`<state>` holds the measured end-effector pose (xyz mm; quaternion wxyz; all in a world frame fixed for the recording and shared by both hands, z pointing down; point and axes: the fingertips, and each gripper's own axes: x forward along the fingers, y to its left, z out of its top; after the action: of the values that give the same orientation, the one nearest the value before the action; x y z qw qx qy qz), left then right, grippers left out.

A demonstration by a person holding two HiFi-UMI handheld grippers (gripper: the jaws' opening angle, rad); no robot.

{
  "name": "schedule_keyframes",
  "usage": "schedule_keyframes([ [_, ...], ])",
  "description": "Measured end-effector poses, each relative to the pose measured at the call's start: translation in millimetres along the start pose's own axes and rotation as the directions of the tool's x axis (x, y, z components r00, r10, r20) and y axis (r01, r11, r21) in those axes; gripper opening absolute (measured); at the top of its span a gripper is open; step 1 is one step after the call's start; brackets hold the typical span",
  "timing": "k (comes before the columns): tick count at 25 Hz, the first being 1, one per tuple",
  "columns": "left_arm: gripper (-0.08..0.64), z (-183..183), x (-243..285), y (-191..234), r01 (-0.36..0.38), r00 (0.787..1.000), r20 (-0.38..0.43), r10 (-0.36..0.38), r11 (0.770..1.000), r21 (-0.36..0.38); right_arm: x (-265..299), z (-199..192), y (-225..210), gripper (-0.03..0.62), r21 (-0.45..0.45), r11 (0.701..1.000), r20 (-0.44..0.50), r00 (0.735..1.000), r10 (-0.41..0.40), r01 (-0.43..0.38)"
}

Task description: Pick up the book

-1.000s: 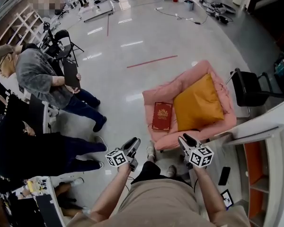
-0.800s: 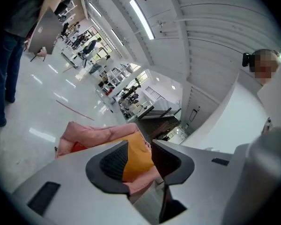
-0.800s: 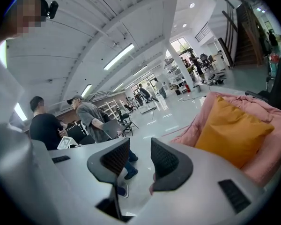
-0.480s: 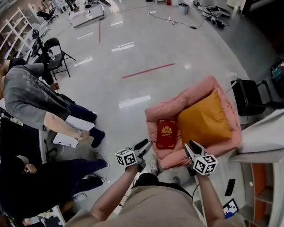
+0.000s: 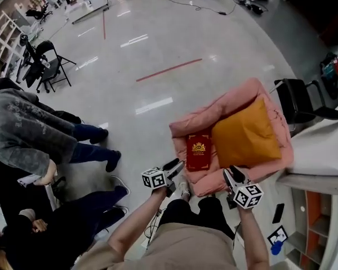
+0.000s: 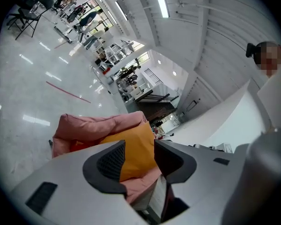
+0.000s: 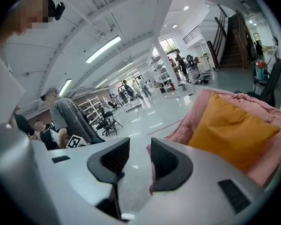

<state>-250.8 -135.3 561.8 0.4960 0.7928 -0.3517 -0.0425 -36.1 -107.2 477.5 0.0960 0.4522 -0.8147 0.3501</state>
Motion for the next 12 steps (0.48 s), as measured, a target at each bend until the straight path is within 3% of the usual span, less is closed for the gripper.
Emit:
schedule_keyframes([
  [7,0.220,-13.6,52.1,68.2,-0.095,0.991,-0.096,0.093,0.995,-0.021,31.1,-7.5,-36.2,0.129,-0.001,1.000,-0.041,0.999,-0.010,0.010],
  [12,0.252,-46.8,87.8,124.0,-0.209,0.959,-0.199,0.203,0.978,-0.013,61.8,-27.4,-74.4,0.129,-0.008,1.000,-0.111,0.994,0.004,-0.005],
])
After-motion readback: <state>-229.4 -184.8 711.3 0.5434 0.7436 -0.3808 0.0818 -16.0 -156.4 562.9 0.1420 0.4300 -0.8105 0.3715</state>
